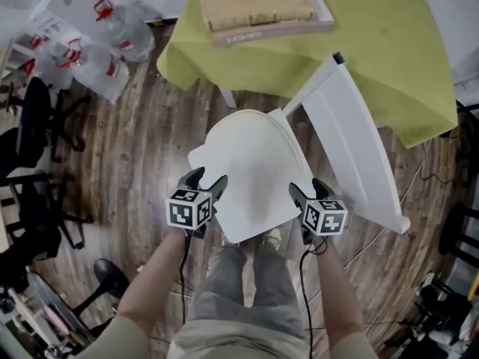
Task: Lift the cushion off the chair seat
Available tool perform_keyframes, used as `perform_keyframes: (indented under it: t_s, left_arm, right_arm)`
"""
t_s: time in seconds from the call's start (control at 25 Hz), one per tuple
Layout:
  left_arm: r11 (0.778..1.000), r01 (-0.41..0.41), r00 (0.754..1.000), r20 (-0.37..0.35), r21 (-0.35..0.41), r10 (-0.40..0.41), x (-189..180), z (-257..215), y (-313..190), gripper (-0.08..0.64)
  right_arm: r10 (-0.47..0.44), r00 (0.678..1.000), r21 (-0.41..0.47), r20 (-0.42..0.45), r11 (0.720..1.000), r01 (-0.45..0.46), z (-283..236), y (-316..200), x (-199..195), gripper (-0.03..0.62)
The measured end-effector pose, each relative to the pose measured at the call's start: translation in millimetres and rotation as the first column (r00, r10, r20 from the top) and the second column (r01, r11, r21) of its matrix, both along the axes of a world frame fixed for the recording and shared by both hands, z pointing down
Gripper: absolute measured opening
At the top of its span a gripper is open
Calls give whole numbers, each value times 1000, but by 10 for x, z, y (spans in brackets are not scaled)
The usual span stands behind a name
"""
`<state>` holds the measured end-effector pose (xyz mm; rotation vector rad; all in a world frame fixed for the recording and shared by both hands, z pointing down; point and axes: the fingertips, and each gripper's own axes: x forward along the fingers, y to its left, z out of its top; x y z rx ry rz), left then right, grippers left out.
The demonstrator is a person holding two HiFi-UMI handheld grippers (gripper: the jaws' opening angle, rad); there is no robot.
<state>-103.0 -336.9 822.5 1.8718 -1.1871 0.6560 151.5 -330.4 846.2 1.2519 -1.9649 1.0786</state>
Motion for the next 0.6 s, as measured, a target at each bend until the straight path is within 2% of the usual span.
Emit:
perform_keyframes:
  t_s: [0.32, 0.6]
  left_arm:
    - [993, 45, 999, 6, -113, -45, -3, 881, 140, 309]
    - [976, 84, 996, 11, -198, -84, 9, 1390, 276, 318]
  right_arm:
    - [-40, 999, -31, -24, 999, 40, 679, -160, 48, 337]
    - [-65, 996, -52, -55, 997, 63, 1094, -201, -6, 344]
